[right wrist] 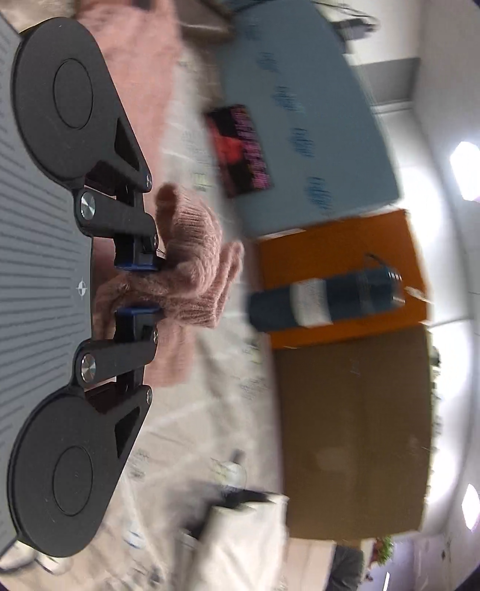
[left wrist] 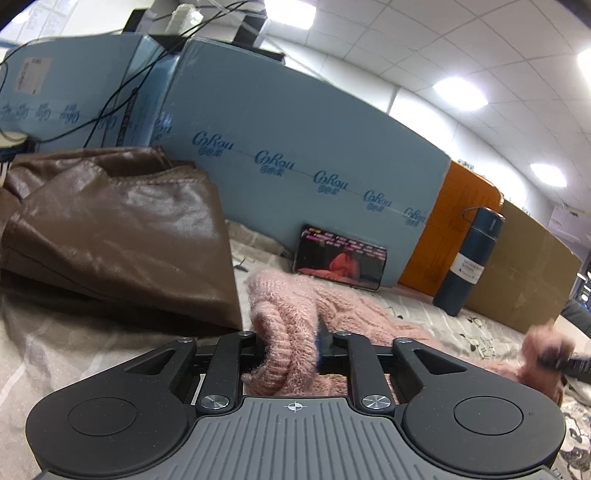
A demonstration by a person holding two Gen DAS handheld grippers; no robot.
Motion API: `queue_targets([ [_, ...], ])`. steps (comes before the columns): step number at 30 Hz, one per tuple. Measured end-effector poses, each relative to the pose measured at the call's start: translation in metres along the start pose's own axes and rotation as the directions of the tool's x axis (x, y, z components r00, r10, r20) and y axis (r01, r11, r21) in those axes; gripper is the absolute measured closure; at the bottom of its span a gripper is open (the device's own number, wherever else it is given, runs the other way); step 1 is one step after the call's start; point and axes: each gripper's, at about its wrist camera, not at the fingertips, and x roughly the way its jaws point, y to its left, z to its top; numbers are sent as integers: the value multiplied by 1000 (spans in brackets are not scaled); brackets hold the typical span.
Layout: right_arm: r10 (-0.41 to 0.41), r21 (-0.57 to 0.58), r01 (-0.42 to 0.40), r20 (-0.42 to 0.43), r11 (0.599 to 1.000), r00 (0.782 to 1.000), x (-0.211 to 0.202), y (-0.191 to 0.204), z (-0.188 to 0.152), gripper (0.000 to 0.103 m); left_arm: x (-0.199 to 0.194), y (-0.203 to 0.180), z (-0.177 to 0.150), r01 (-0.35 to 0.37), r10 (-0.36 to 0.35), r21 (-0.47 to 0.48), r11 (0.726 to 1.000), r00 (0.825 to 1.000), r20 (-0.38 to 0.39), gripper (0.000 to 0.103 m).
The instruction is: Fold clothes
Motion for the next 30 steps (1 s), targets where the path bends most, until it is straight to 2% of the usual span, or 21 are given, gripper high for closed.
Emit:
queue_targets([
  [3, 7, 54, -11, 89, 998, 996, -10, -12, 23, 88, -5, -5, -1, 2, -3, 26, 1000, 999, 43, 86],
  [7, -10, 160, -24, 208, 987, 978, -22, -34, 50, 89, -12, -10, 2, -21, 16, 42, 999, 993, 114, 87],
  [11, -12, 268, -69, 292, 961, 956, -34, -61, 61, 89, -25, -20, 8, -91, 67, 93, 991, 968, 241, 87],
  [12, -7, 293, -86, 302, 952, 953, -36, -67, 62, 89, -24, -20, 9, -96, 71, 95, 991, 968, 241, 87],
  [14, -9, 340, -95, 292, 936, 956, -33, -80, 57, 89, -22, -19, 11, -103, 78, 97, 990, 969, 234, 87],
  [17, -26, 400, -66, 221, 914, 975, -22, -97, 42, 89, -7, -11, 11, -66, 56, 86, 994, 991, 122, 87],
  [19, -33, 426, -41, 165, 904, 986, -13, -107, 29, 89, 2, -11, 9, -56, 50, 98, 994, 997, 62, 87],
  [22, -43, 461, -2, 87, 887, 995, -1, -120, 12, 89, 3, -12, 8, -75, 70, 121, 990, 997, 42, 82],
  [24, -54, 478, 12, 76, 878, 996, -1, -124, 7, 86, 4, -12, 8, -90, 86, 135, 987, 996, 32, 80],
  [25, -63, 485, 19, 75, 874, 995, -1, -125, 6, 81, 4, -12, 7, -100, 97, 145, 984, 995, 26, 77],
  [27, -114, 483, 58, 87, 874, 990, -2, -127, 5, 66, 3, -14, 7, -149, 145, 178, 973, 989, 39, 54],
  [28, -149, 479, 84, 99, 874, 984, -3, -127, 5, 56, 1, -13, 7, -174, 167, 196, 965, 984, 55, 48],
  [30, -212, 478, 128, 126, 869, 969, -6, -130, 5, 48, -4, -12, 10, -230, 214, 234, 945, 973, 90, 31],
])
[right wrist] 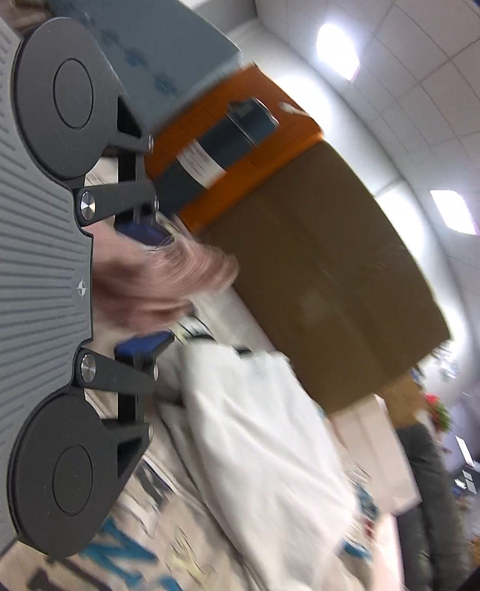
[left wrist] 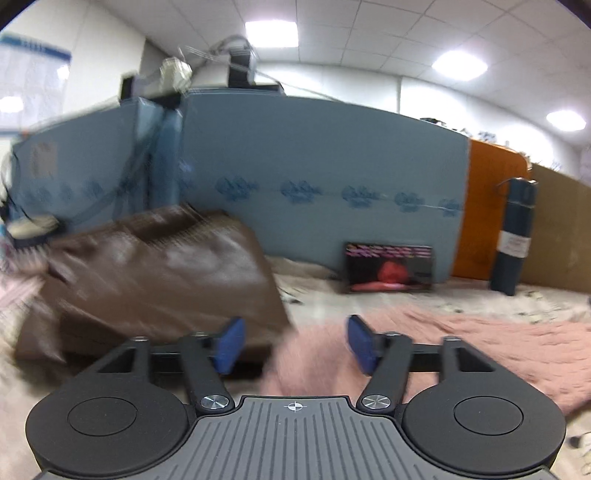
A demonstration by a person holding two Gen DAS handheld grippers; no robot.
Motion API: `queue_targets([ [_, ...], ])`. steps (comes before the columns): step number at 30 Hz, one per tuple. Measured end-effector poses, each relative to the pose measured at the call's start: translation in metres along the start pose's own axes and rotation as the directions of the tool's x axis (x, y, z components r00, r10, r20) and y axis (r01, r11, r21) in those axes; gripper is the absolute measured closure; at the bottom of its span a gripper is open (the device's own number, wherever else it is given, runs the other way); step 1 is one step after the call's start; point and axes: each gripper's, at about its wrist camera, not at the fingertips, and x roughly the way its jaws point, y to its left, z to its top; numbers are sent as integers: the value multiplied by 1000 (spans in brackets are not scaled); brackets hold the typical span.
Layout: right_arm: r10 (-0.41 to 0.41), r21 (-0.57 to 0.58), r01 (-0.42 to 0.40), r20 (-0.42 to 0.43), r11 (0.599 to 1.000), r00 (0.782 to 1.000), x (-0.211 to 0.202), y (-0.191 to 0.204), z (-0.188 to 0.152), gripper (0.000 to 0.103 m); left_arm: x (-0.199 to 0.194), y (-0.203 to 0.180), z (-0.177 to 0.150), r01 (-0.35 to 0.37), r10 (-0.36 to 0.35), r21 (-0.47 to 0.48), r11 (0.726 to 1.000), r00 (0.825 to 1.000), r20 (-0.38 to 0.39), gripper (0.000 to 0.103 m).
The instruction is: Fold clothes
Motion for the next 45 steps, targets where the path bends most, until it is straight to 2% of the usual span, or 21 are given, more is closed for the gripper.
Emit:
queue_targets([
  [2, -4, 27, 2, 46, 1000, 999, -5, -5, 3, 40, -1, 2, 6, -49, 48, 55, 997, 999, 22, 27],
  [4, 44, 45, -47, 74, 998, 996, -11, -8, 5, 37, -4, 4, 12, -47, 42, 101, 994, 998, 46, 27],
  [6, 119, 41, -122, 75, 992, 990, -15, -8, 6, 33, -8, 2, 17, 12, -24, 150, 989, 996, 82, 27],
  [8, 203, 27, -204, 17, 979, 979, -12, -3, 5, 25, -12, -6, 20, 62, -90, 224, 973, 989, 117, 27],
  [10, 274, 13, -273, -56, 962, 960, -8, 1, 3, 22, -10, -20, 20, 95, -136, 317, 944, 984, 111, 27],
  [12, 286, -20, -292, -146, 956, 947, 0, 8, 0, 18, -4, -33, 19, 167, -204, 393, 904, 977, 56, 27],
  [15, 263, -35, -282, -267, 959, 927, 13, 13, -7, 18, 12, -47, 17, 266, -276, 450, 852, 960, -46, 26],
  [16, 247, -40, -269, -290, 962, 925, 16, 14, -10, 18, 18, -48, 18, 294, -291, 448, 844, 954, -78, 26],
  [22, 210, -45, -237, -328, 971, 921, 21, 12, -16, 18, 52, -48, 15, 444, -381, 308, 841, 892, -245, 21],
  [23, 209, -45, -236, -328, 971, 921, 22, 12, -16, 18, 56, -48, 14, 460, -391, 299, 836, 882, -263, 22],
  [24, 207, -46, -235, -329, 971, 921, 21, 12, -16, 17, 57, -48, 14, 464, -392, 306, 831, 880, -270, 35],
  [25, 205, -49, -234, -330, 971, 921, 21, 12, -15, 17, 57, -48, 13, 465, -391, 315, 828, 880, -270, 48],
  [26, 203, -52, -233, -331, 971, 922, 21, 12, -15, 17, 56, -48, 12, 465, -391, 323, 824, 880, -270, 73],
  [27, 201, -56, -231, -331, 971, 922, 22, 13, -16, 17, 53, -47, 11, 459, -389, 332, 824, 885, -256, 83],
  [29, 195, -64, -229, -333, 971, 922, 23, 15, -16, 17, 44, -47, 7, 438, -385, 366, 821, 898, -211, 91],
  [32, 191, -76, -228, -329, 971, 925, 23, 17, -16, 16, 19, -53, 5, 386, -371, 450, 805, 920, -126, 92],
  [33, 190, -80, -228, -327, 970, 926, 23, 18, -17, 16, 9, -55, 4, 378, -377, 467, 799, 921, -101, 92],
  [38, 209, -58, -238, -311, 969, 927, 20, 16, -15, 16, -35, -63, -6, 403, -433, 496, 769, 899, -59, 92],
  [40, 235, -35, -258, -311, 965, 921, 17, 17, -15, 16, -46, -66, -12, 411, -447, 498, 763, 893, -52, 97],
  [42, 286, -9, -306, -329, 952, 900, 14, 25, -16, 16, -51, -70, -17, 381, -429, 537, 753, 903, -39, 97],
  [45, 349, 24, -362, -336, 932, 875, 8, 38, -20, 16, -43, -68, -11, 303, -363, 562, 769, 932, -6, 88],
])
